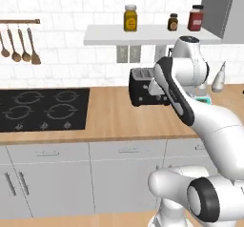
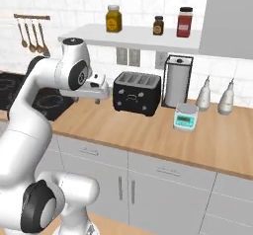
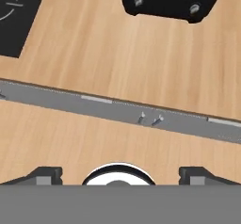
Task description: Take a straw from the drawer in front and place it inside the glass cup on the dining counter.
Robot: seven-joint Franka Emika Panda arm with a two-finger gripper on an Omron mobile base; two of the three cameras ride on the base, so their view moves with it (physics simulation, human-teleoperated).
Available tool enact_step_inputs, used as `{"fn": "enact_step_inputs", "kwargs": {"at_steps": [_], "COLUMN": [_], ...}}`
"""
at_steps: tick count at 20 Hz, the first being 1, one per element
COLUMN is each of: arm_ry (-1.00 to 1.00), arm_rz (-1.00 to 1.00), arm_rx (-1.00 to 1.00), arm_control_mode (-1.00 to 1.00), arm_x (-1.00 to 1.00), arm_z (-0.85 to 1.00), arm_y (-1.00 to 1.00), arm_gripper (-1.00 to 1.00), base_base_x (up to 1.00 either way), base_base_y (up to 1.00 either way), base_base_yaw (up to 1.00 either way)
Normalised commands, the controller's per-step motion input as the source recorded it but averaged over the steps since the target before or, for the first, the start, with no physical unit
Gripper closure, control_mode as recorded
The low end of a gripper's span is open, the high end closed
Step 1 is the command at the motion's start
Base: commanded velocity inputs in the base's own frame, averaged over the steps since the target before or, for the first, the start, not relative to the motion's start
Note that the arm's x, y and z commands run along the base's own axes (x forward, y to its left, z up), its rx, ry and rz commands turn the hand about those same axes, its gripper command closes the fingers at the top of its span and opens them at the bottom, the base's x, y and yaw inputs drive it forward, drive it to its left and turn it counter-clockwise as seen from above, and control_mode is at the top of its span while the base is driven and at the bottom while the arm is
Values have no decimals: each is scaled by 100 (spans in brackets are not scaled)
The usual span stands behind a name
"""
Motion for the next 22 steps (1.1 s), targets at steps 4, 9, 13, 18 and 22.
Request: {"fn": "enact_step_inputs", "kwargs": {"at_steps": [4,9,13,18,22], "arm_ry": [0,0,0,0,0], "arm_rz": [0,0,0,0,0], "arm_rx": [0,0,0,0,0], "arm_control_mode": [100,100,100,100,100], "arm_x": [0,0,0,0,0], "arm_z": [0,0,0,0,0], "arm_y": [0,0,0,0,0], "arm_gripper": [-100,-100,-100,-100,-100], "base_base_x": [11,0,0,0,-7], "base_base_y": [-66,-71,-75,-82,-79], "base_base_yaw": [63,65,64,56,38]}}
